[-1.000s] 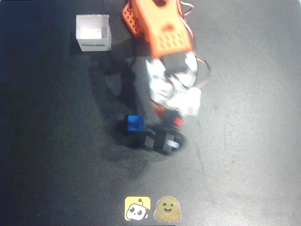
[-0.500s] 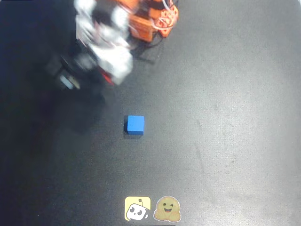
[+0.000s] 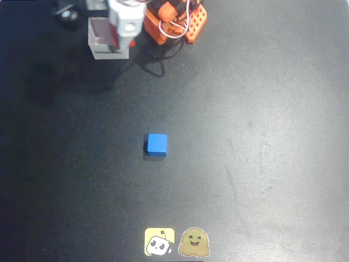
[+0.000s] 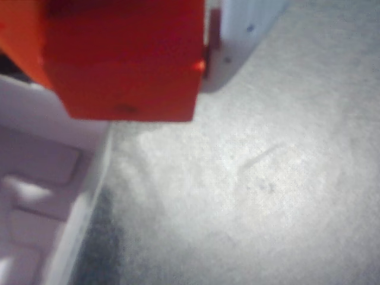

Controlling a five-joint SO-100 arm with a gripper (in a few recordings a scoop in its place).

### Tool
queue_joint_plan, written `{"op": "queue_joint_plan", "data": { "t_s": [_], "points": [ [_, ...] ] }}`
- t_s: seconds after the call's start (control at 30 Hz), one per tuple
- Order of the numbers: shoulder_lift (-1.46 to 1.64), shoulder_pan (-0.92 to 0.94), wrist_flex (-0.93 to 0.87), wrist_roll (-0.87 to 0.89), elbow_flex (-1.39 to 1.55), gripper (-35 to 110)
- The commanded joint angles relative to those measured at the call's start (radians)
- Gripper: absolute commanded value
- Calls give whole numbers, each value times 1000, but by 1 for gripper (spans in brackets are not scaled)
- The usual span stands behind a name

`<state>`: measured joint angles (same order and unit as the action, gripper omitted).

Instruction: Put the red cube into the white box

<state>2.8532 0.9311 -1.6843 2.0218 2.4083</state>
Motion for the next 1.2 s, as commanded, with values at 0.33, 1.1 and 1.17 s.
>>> {"op": "queue_joint_plan", "data": {
  "t_s": [0.33,1.1,1.17],
  "points": [
    [34,339,67,-334,54,0],
    [21,365,198,-446,123,0],
    [23,354,196,-446,126,0]
  ]
}}
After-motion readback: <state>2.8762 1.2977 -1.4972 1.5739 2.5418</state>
